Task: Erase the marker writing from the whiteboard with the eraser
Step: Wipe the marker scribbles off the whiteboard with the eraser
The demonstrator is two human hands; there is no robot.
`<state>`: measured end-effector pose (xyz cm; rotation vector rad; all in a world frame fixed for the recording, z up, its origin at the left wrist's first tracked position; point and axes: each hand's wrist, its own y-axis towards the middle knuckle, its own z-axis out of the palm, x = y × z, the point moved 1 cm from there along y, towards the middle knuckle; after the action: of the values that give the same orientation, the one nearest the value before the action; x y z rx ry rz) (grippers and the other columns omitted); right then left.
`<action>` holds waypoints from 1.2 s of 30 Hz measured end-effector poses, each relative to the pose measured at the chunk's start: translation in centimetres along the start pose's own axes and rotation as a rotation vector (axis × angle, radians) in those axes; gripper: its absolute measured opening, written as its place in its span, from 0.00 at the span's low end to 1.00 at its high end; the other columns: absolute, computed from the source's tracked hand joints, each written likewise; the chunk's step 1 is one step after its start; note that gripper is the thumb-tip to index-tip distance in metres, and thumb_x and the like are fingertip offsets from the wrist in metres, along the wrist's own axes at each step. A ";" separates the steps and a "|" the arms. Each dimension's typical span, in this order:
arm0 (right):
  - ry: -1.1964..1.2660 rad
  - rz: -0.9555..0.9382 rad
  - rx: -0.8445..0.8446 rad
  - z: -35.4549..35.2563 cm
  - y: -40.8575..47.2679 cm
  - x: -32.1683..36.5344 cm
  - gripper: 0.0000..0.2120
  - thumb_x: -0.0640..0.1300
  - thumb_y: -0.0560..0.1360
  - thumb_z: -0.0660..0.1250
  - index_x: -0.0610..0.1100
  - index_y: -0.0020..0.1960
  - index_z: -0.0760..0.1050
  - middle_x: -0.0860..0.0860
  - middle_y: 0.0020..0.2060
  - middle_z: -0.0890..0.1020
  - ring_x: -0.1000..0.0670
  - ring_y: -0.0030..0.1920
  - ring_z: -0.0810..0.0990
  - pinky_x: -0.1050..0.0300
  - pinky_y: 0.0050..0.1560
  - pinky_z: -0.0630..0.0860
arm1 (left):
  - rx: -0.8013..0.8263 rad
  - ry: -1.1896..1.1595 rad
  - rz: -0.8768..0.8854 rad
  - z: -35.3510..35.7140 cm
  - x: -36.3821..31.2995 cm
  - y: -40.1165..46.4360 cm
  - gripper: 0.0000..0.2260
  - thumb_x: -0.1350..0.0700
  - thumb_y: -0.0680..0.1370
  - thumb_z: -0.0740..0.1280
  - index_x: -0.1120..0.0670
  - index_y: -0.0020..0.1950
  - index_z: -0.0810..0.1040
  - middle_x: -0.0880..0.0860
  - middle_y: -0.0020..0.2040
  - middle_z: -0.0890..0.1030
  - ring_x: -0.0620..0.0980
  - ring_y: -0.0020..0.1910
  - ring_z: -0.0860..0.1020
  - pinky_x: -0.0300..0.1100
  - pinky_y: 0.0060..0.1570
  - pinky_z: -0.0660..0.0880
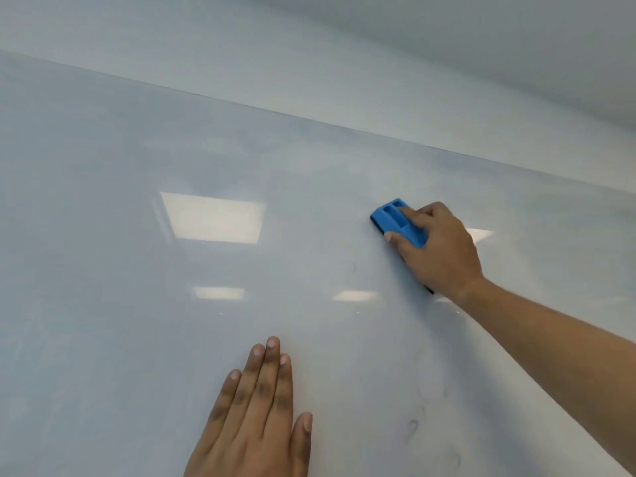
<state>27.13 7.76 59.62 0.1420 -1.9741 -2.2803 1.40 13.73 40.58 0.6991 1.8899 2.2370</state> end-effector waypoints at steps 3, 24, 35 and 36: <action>0.049 0.186 -0.068 1.1 1.9 0.9 0.26 0.59 0.75 0.69 0.52 0.70 0.74 0.53 0.51 0.71 0.45 0.55 0.74 0.50 0.54 0.74 | -0.074 0.036 0.052 0.8 0.1 0.0 0.24 0.50 0.84 0.42 0.62 0.62 0.72 0.61 0.59 0.83 0.55 0.65 0.72 0.45 0.69 0.57; 0.123 -0.389 0.064 3.7 -2.4 15.8 0.22 0.61 0.75 0.66 0.55 0.67 0.75 0.51 0.53 0.74 0.46 0.50 0.74 0.53 0.48 0.74 | -0.141 0.186 -0.004 0.9 -0.3 0.4 0.22 0.59 0.69 0.56 0.61 0.53 0.86 0.58 0.56 0.85 0.59 0.55 0.84 0.44 0.68 0.58; 0.074 0.344 -0.016 1.4 7.0 4.9 0.22 0.61 0.75 0.67 0.55 0.66 0.76 0.50 0.63 0.77 0.44 0.58 0.78 0.52 0.50 0.75 | -0.076 0.200 0.007 0.7 -0.4 0.2 0.22 0.58 0.67 0.57 0.59 0.50 0.87 0.58 0.56 0.85 0.57 0.54 0.83 0.45 0.68 0.58; 0.068 0.319 -0.010 1.5 6.8 5.5 0.22 0.61 0.75 0.67 0.54 0.66 0.76 0.49 0.63 0.76 0.43 0.59 0.78 0.51 0.53 0.75 | -0.070 0.199 0.003 0.6 -0.5 0.1 0.21 0.59 0.67 0.57 0.59 0.50 0.87 0.58 0.57 0.84 0.57 0.54 0.83 0.45 0.68 0.58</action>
<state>21.72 7.44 66.63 -0.0898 -1.8028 -2.0539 2.11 14.04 40.65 0.4853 1.8832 2.4431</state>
